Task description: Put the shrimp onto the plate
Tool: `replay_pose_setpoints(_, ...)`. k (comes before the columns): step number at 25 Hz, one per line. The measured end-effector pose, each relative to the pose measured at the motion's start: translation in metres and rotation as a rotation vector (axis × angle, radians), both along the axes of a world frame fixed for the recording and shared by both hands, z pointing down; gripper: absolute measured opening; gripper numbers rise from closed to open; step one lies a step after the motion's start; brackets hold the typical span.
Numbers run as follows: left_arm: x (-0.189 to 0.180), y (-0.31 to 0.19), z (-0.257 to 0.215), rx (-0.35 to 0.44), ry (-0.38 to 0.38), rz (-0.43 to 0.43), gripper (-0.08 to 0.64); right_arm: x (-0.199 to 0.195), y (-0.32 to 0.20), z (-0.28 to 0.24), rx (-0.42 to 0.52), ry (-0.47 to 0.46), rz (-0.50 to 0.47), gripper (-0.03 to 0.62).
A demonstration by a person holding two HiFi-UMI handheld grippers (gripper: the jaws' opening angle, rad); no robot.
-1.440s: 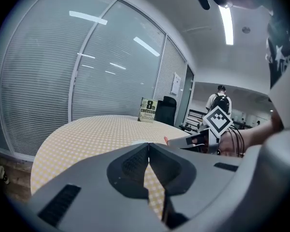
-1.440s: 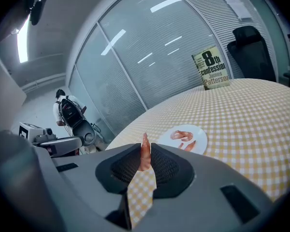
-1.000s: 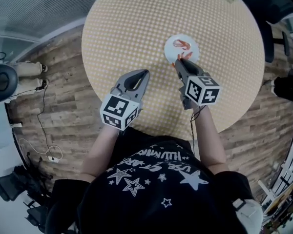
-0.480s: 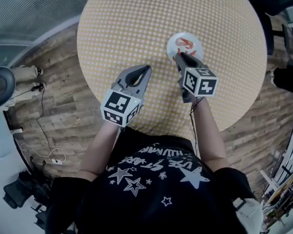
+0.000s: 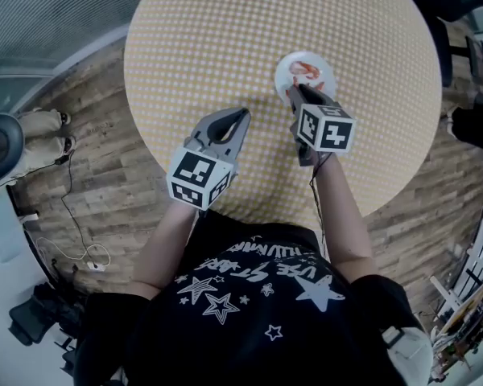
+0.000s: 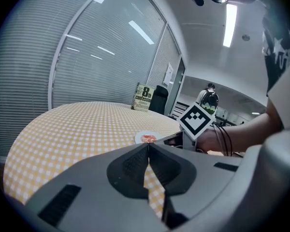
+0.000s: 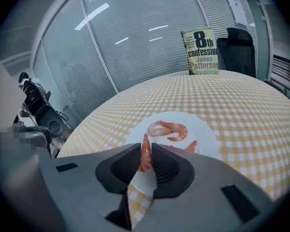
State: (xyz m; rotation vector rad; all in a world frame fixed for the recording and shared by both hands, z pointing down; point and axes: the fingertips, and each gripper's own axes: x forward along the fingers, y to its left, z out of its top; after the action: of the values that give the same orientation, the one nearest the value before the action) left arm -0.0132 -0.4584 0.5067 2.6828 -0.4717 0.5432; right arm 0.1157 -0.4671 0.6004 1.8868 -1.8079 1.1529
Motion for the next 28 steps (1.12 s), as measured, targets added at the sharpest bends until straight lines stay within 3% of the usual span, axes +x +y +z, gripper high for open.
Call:
replay_pose_setpoints(20, -0.007, 0.022, -0.007, 0.027, -0.023, -0.031, 0.009, -0.002, -0.001, -0.001, -0.005, -0.011, -0.011, 0.063)
replay_pose_setpoints(28, -0.008, 0.024, -0.017, 0.057, -0.029, -0.058, 0.009, -0.002, 0.006, -0.023, 0.083, -0.058, -0.001, 0.063)
